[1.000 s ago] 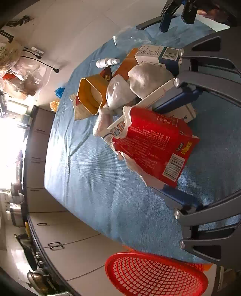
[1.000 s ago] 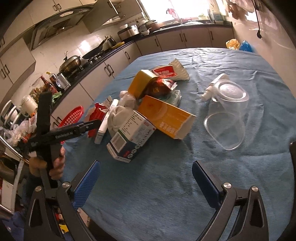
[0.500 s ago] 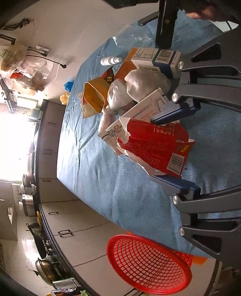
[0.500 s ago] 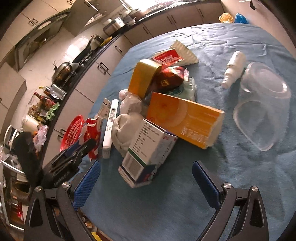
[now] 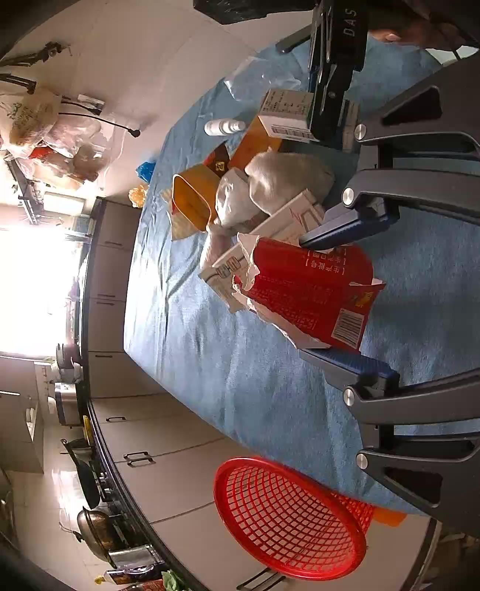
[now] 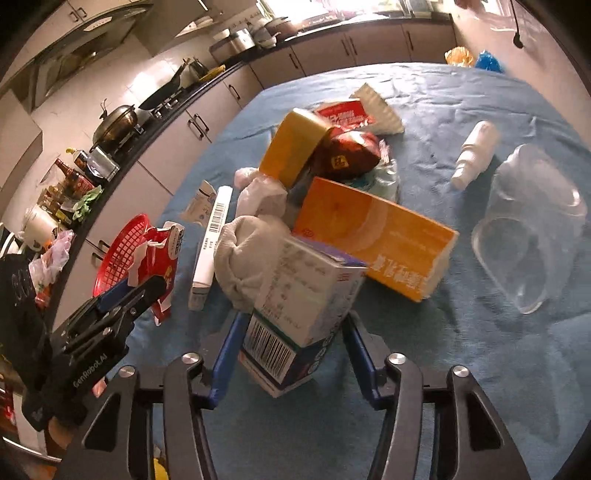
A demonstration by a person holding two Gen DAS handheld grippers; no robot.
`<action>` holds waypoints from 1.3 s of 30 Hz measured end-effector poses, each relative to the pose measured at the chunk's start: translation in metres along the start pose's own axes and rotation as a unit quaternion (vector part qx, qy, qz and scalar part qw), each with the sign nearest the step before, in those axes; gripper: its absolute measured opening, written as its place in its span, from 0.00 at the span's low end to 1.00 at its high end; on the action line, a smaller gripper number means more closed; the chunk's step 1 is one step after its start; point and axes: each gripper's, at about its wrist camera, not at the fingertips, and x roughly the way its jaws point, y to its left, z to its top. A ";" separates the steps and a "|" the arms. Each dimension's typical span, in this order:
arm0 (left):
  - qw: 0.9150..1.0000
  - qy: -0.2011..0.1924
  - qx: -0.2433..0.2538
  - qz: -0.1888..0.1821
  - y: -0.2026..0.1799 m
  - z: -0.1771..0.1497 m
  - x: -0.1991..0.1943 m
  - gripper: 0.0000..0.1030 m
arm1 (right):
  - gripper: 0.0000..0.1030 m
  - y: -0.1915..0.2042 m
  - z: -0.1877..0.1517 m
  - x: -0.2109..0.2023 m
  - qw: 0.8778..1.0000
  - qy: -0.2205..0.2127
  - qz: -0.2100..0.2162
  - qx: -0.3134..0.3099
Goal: Collect trash
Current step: 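Grasp the red snack bag with the left tool while the right tool grasps a white medicine box, then lift the red snack bag with the left tool and carry it toward the red basket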
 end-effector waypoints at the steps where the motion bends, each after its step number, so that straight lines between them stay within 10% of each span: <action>1: 1.000 -0.002 0.000 0.001 -0.001 0.000 -0.001 0.50 | 0.54 0.000 -0.001 -0.003 1.000 -0.003 0.002 -0.001; 39: 0.996 -0.041 0.034 0.070 -0.018 0.004 -0.022 0.50 | 0.54 0.014 -0.002 -0.029 0.998 -0.037 0.025 -0.051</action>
